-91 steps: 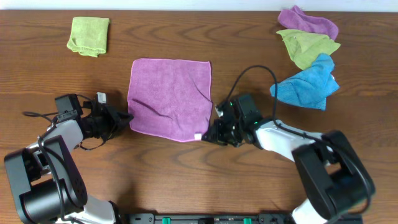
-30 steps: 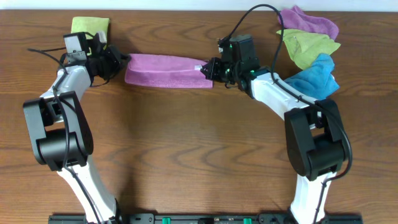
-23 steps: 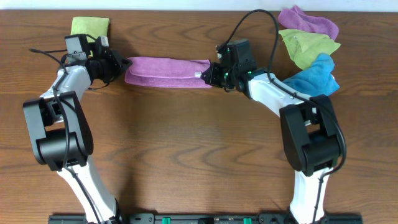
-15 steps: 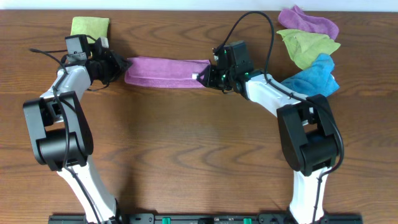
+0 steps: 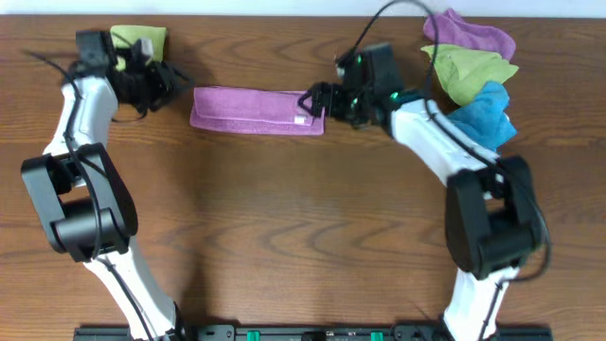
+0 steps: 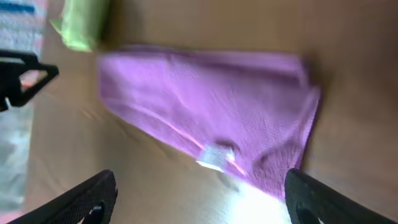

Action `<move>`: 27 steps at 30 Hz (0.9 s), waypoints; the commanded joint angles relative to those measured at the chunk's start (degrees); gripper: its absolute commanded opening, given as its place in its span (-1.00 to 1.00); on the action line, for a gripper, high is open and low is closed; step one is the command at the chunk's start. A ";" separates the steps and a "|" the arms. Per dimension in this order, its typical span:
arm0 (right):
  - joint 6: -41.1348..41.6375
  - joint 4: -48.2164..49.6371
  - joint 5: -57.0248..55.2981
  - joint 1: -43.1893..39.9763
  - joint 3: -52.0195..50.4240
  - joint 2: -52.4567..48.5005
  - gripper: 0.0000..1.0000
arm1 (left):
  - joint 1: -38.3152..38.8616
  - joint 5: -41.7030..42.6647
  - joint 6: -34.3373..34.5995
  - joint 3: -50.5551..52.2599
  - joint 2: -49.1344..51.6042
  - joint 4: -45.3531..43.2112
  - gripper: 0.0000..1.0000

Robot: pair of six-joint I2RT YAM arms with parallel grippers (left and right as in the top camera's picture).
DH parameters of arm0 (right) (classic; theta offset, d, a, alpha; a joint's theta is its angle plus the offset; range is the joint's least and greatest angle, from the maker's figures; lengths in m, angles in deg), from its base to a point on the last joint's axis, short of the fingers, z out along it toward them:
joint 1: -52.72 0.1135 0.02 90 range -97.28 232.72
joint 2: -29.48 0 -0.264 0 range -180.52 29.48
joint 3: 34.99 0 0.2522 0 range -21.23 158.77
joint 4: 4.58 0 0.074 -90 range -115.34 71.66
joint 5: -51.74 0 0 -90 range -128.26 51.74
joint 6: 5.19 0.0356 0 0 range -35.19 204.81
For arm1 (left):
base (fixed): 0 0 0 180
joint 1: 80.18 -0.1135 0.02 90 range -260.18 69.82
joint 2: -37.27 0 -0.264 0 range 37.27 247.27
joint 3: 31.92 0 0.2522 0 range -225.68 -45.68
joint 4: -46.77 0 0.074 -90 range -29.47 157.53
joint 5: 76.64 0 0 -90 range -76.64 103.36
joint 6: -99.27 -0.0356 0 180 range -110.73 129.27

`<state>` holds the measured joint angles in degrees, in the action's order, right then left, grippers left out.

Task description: Fold the cloth

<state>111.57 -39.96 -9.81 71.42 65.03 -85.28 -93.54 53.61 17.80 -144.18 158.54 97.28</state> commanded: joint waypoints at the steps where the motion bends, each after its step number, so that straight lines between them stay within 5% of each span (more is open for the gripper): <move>1: -8.66 -6.88 -10.43 0.15 7.80 4.13 0.73 | 2.89 -13.20 -10.91 -6.95 -4.22 4.94 0.03; 5: -12.87 -10.91 -16.65 0.90 9.62 2.69 0.73 | 8.15 -28.94 -11.34 -7.52 -4.90 8.20 -0.05; 8: -13.35 -11.67 -16.65 0.96 9.64 -0.70 0.38 | 12.17 -32.94 -11.17 -7.02 -3.34 8.63 -0.17; 10: -13.33 -12.13 -16.63 1.11 9.64 -2.56 -0.46 | 14.75 -33.97 -11.04 -7.02 -2.84 7.58 -0.22; 12: -13.31 -12.24 -16.63 1.18 9.64 -3.50 -0.98 | 16.98 -37.18 -9.44 -7.02 -2.75 5.97 -0.29; 15: -13.62 -11.30 -16.68 2.03 9.64 -3.56 -0.97 | 18.73 -40.87 -9.44 -6.97 -2.75 5.68 -0.88; 27: -10.49 -13.77 -13.27 3.45 9.64 -3.54 -0.98 | 18.80 -40.59 -2.58 -6.88 -2.71 12.26 -0.88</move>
<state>100.27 -54.13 -25.62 74.61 74.27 -89.71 -74.68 14.53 13.74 -151.22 155.48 109.02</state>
